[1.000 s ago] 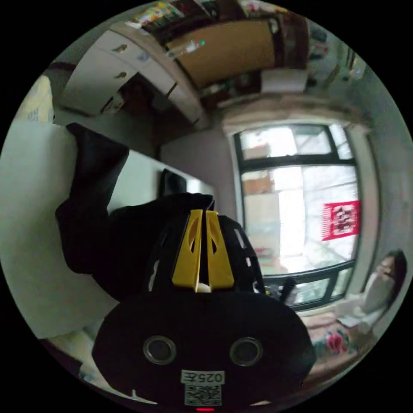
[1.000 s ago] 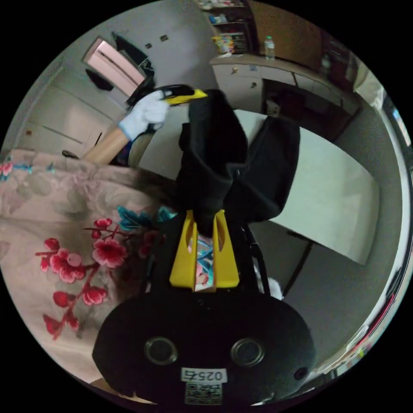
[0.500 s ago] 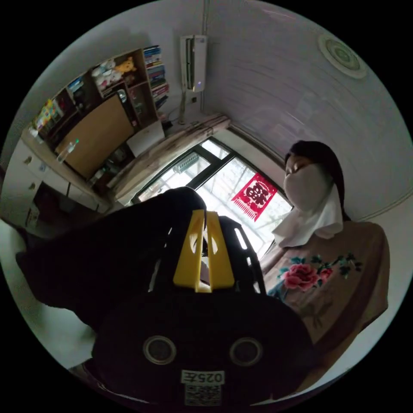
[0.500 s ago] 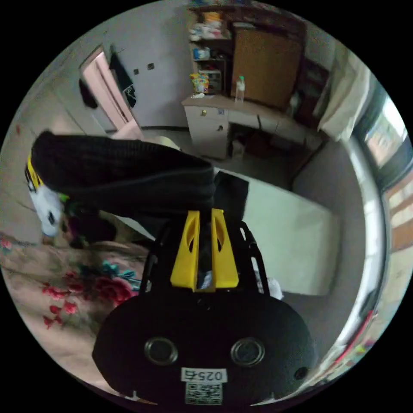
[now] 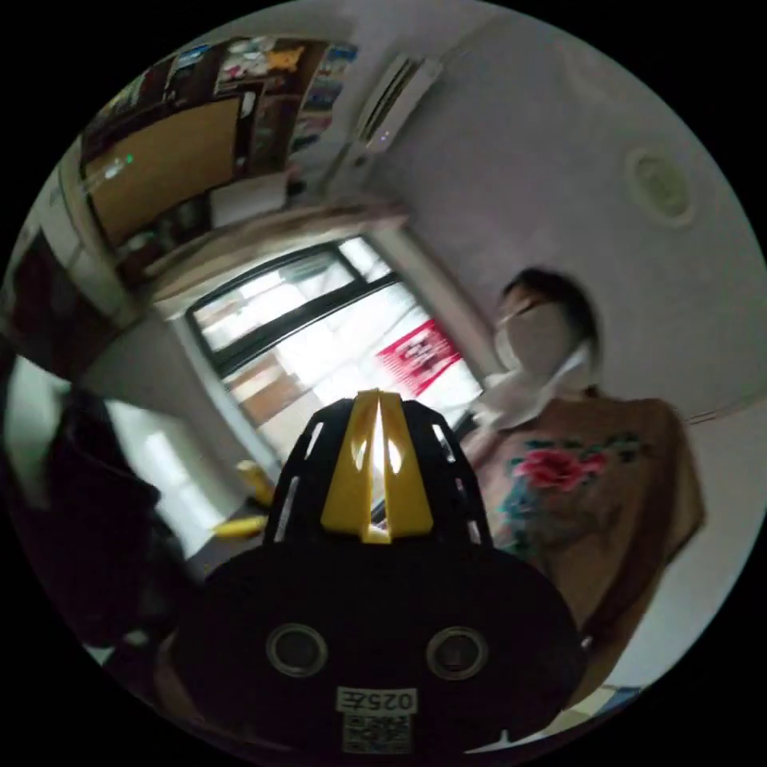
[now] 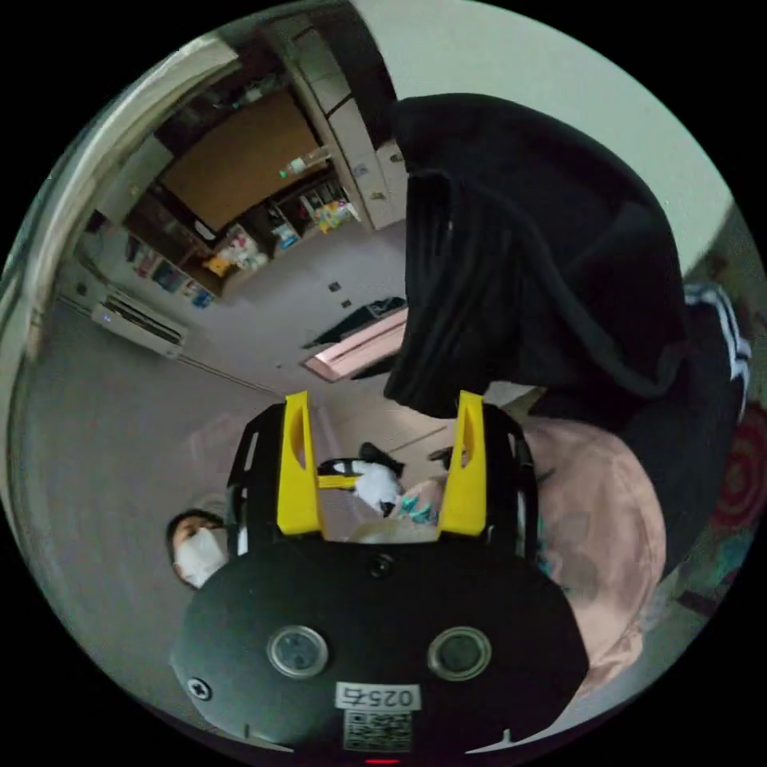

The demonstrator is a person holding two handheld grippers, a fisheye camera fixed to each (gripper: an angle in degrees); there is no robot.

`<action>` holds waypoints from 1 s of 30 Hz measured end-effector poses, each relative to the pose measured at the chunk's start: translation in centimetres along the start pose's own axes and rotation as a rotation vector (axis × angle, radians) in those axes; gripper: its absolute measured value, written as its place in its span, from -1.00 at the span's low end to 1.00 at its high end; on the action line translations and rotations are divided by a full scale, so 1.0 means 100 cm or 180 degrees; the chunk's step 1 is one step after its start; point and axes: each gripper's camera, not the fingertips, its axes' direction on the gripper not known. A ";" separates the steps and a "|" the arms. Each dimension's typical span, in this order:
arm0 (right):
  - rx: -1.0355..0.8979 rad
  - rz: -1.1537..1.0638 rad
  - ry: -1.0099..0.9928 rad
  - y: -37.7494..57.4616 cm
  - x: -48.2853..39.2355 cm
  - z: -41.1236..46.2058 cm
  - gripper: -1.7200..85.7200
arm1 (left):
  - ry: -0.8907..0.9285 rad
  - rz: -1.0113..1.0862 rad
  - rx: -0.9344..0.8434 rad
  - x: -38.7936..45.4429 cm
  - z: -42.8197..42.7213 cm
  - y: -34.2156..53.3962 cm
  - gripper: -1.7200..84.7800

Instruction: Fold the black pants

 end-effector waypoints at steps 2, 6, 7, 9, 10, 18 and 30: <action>0.0052 -0.0186 0.0491 -0.026 -0.017 0.006 -0.41 | -0.0450 0.0232 -0.0017 0.009 -0.006 -0.017 -0.94; 0.0256 -0.0502 0.1176 -0.084 -0.038 0.005 -0.41 | -0.1740 0.1196 -0.0556 0.023 0.015 -0.041 -0.67; 0.0277 -0.0554 0.1262 -0.092 -0.040 0.004 -0.41 | -0.1909 0.1222 -0.0778 0.018 0.024 -0.041 -0.64; 0.0344 -0.0643 0.1597 -0.128 -0.046 0.008 -0.41 | -0.2265 0.1260 -0.1443 0.000 0.056 -0.024 -0.61; 0.0350 -0.0671 0.1687 -0.137 -0.047 0.010 -0.41 | -0.2277 0.1242 -0.1567 -0.005 0.063 -0.017 -0.60; -0.0041 -0.0826 0.3625 -0.248 -0.019 0.097 -0.53 | -0.2960 0.0951 -0.2635 -0.084 0.167 0.086 -0.59; -0.0492 -0.1768 0.2873 -0.249 -0.078 0.107 -0.93 | -0.1151 -0.0171 -0.1170 -0.074 0.055 -0.006 -0.91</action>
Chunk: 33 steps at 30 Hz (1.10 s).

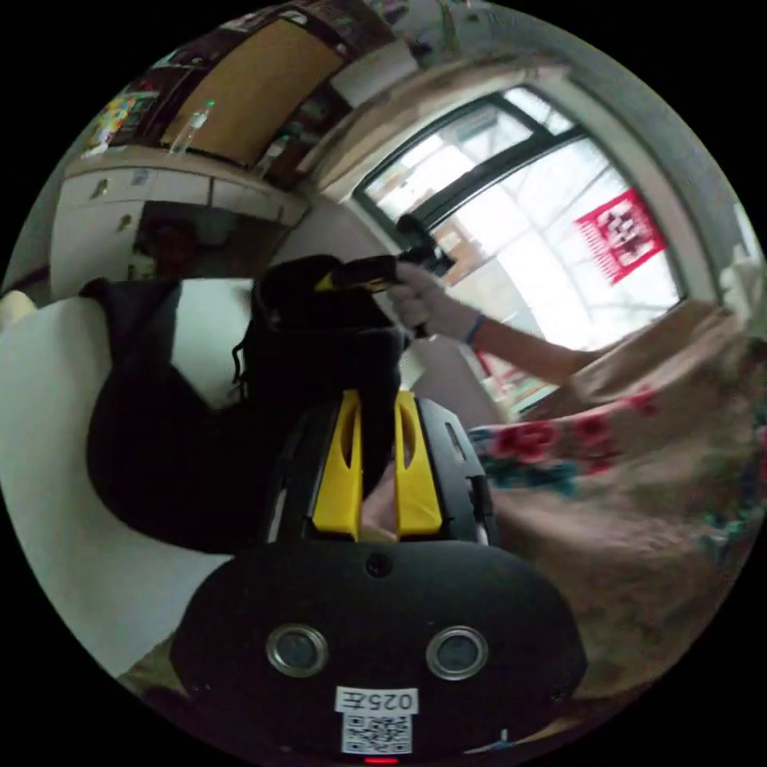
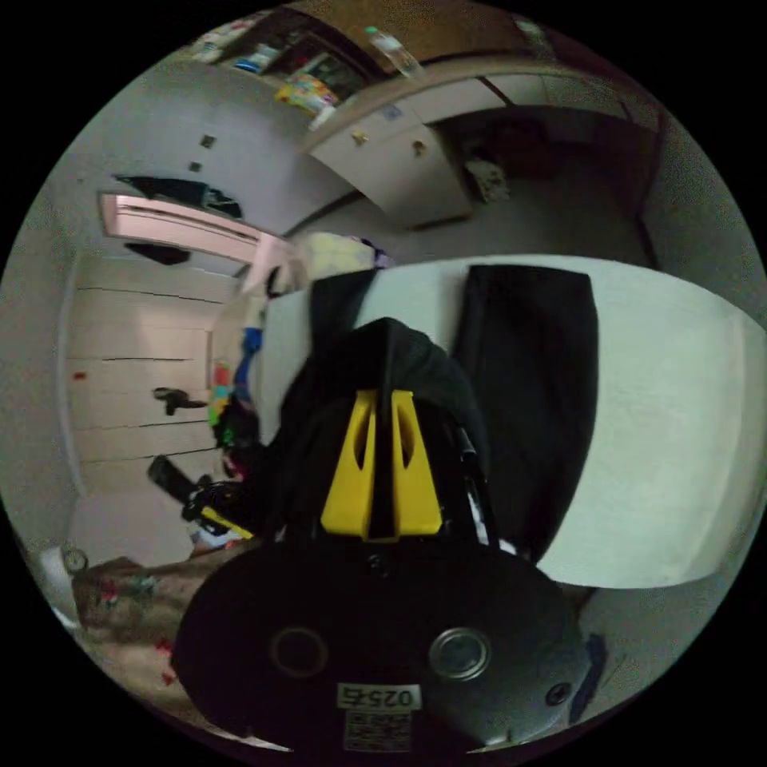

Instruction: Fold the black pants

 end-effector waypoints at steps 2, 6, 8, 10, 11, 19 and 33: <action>-0.0053 -0.0221 -0.0446 -0.012 -0.025 -0.028 -0.93 | 0.0366 0.0354 0.0241 0.028 -0.048 -0.005 -0.92; -0.0514 -0.0924 -0.1965 -0.063 -0.122 -0.048 -0.93 | 0.1164 0.0953 0.1001 0.086 -0.150 -0.008 -0.92; -0.0732 -0.1122 -0.2545 -0.079 -0.177 -0.041 -0.93 | 0.1284 0.1199 0.1274 0.110 -0.185 -0.003 -0.91; -0.0882 -0.1275 -0.3018 -0.089 -0.232 -0.030 -0.94 | 0.1257 0.1431 0.1601 0.136 -0.218 0.007 -0.91; -0.1018 -0.1386 -0.3415 -0.093 -0.269 -0.020 -0.94 | 0.1172 0.1576 0.1851 0.155 -0.237 0.015 -0.91; -0.2289 -0.2163 -0.4419 -0.048 -0.499 0.026 -0.96 | 0.0281 0.2517 0.2807 0.279 -0.331 0.047 -0.88; -0.0525 -0.2094 -0.3395 -0.143 -0.379 -0.108 -0.95 | -0.1634 0.2413 0.1798 0.237 -0.252 -0.039 -0.90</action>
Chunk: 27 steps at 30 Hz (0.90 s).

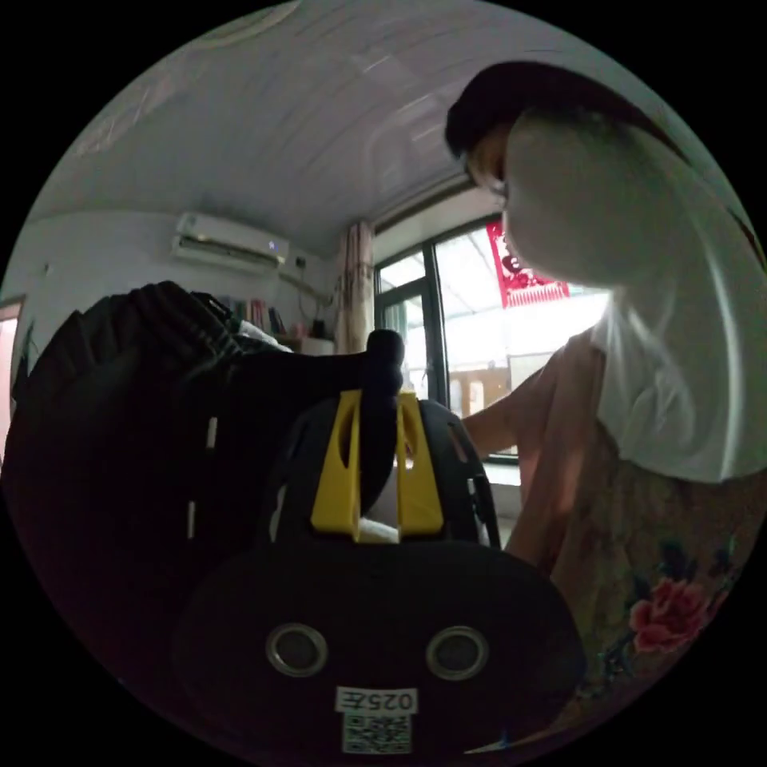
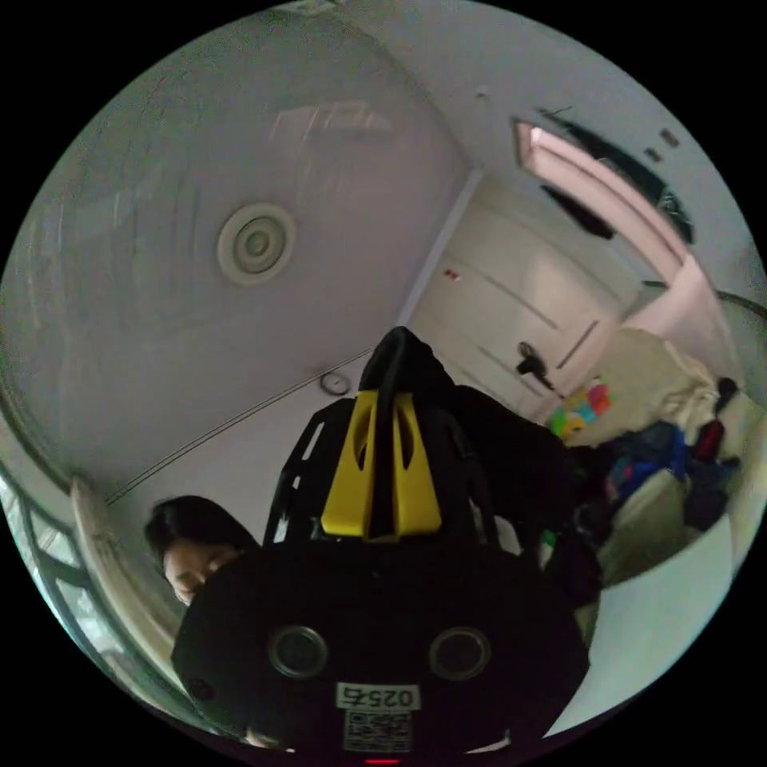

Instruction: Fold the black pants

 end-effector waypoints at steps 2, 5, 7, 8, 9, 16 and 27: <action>0.0113 0.0056 0.0420 0.024 0.022 -0.054 -0.96 | 0.0254 -0.0237 -0.0332 -0.010 0.047 0.035 -0.90; 0.0168 0.0172 0.1213 0.083 0.050 -0.134 -0.96 | 0.0799 -0.0676 -0.0848 -0.013 0.127 0.111 -0.90; 0.0230 0.0381 0.1854 0.125 0.066 -0.176 -0.96 | 0.1161 -0.1064 -0.1165 -0.014 0.175 0.170 -0.91; 0.0166 0.0558 0.2248 0.152 0.080 -0.200 -0.96 | 0.1389 -0.1400 -0.1394 -0.014 0.206 0.213 -0.91; 0.0119 0.0792 0.2620 0.180 0.096 -0.223 -0.96 | 0.1592 -0.1736 -0.1615 -0.013 0.235 0.256 -0.91; 0.0561 0.2037 0.3088 0.315 0.165 -0.349 -0.97 | 0.1978 -0.2601 -0.2203 0.023 0.337 0.366 -0.91; 0.0720 0.1298 0.4464 0.310 -0.020 -0.478 -0.97 | 0.2211 -0.1952 -0.1911 0.184 0.469 0.317 -0.91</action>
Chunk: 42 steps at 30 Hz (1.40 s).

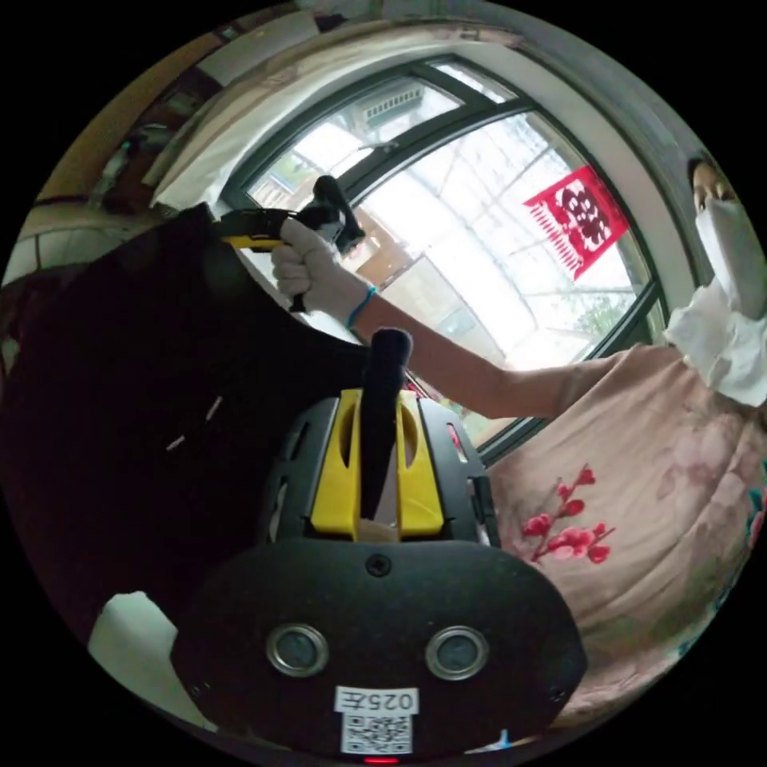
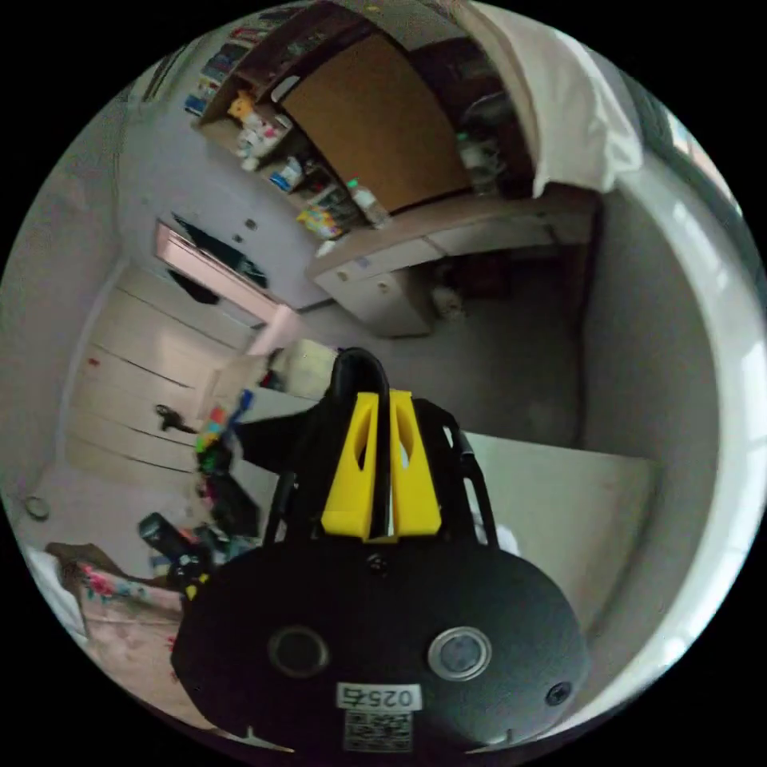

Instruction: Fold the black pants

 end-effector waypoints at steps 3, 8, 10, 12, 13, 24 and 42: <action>-0.0344 0.0077 0.0688 0.028 0.030 0.001 -0.96 | -0.0217 0.0088 -0.0588 -0.009 0.086 0.012 -0.91; -0.0928 0.0561 0.1086 0.082 0.089 0.059 -0.94 | -0.0012 -0.0416 -0.1302 -0.042 0.207 0.055 -0.90; -0.1034 0.0810 0.1030 0.097 0.106 0.071 -0.92 | -0.0013 -0.0603 -0.1532 -0.051 0.238 0.072 -0.90; -0.0958 0.1118 0.0945 0.110 0.115 0.068 -0.87 | -0.0086 -0.0623 -0.1798 -0.049 0.264 0.093 -0.89; -0.0910 0.1161 0.0936 0.112 0.114 0.064 -0.86 | -0.0076 -0.0636 -0.1859 -0.048 0.268 0.099 -0.89; -0.0003 0.0365 -0.0273 0.148 -0.058 0.004 -0.66 | -0.0199 -0.0274 -0.1764 0.054 0.139 0.176 -0.82; -0.3387 -0.5036 0.0225 0.279 -0.442 0.342 -0.67 | -0.2089 -0.2194 -0.0426 0.149 -0.102 0.501 -0.65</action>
